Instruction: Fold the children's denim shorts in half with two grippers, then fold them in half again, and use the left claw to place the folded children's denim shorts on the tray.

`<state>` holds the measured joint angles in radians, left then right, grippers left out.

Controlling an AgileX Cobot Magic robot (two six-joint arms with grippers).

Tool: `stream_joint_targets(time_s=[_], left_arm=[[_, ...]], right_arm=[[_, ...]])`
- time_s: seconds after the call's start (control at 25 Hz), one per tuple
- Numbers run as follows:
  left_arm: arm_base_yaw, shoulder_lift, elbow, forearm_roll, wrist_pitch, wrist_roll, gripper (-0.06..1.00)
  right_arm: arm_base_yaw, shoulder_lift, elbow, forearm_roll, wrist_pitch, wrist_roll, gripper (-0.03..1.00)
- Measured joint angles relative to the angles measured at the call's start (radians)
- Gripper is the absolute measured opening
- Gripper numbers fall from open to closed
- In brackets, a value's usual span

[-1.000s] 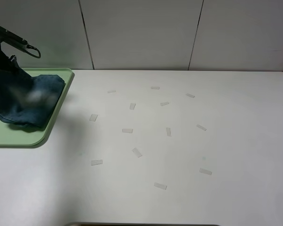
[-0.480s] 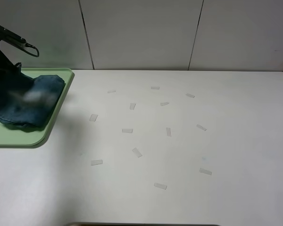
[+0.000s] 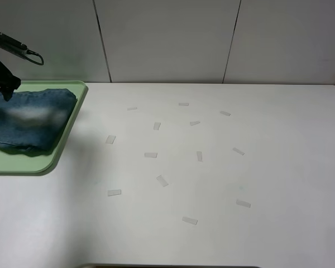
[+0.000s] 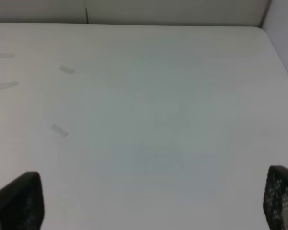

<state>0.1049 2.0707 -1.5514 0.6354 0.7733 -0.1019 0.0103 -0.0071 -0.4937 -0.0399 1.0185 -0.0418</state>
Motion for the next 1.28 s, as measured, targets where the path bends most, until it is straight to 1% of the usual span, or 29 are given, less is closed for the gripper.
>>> stream_joint_targets(time_s=[0.12, 0.2, 0.36, 0.48, 0.64, 0.8, 0.92, 1.16, 1.24, 1.28], left_arm=[[0.0, 0.0, 0.0, 0.0, -0.002, -0.002, 0.99], [0.001, -0.001, 0.0, -0.015, -0.009, -0.002, 0.99], [0.002, -0.024, 0.0, -0.128, -0.045, -0.002, 0.99], [0.002, -0.062, 0.0, -0.206, -0.052, 0.01, 0.99], [0.002, -0.148, 0.001, -0.263, -0.063, 0.058, 0.99], [0.002, -0.263, 0.008, -0.317, -0.077, 0.134, 0.99], [0.001, -0.369, 0.072, -0.34, -0.109, 0.148, 0.99], [0.001, -0.584, 0.272, -0.361, -0.202, 0.153, 0.99], [-0.001, -0.636, 0.304, -0.362, -0.237, 0.153, 0.99], [-0.001, -0.636, 0.304, -0.362, -0.237, 0.153, 0.99]], right_arm=[[0.0, 0.0, 0.0, 0.0, 0.0, 0.0, 0.69], [0.0, 0.0, 0.0, 0.0, 0.0, 0.0, 0.69], [0.0, 0.0, 0.0, 0.0, 0.0, 0.0, 0.69], [0.0, 0.0, 0.0, 0.0, 0.0, 0.0, 0.69], [0.0, 0.0, 0.0, 0.0, 0.0, 0.0, 0.69], [0.0, 0.0, 0.0, 0.0, 0.0, 0.0, 0.69], [0.0, 0.0, 0.0, 0.0, 0.0, 0.0, 0.69], [0.0, 0.0, 0.0, 0.0, 0.0, 0.0, 0.69], [0.0, 0.0, 0.0, 0.0, 0.0, 0.0, 0.69], [0.0, 0.0, 0.0, 0.0, 0.0, 0.0, 0.69]])
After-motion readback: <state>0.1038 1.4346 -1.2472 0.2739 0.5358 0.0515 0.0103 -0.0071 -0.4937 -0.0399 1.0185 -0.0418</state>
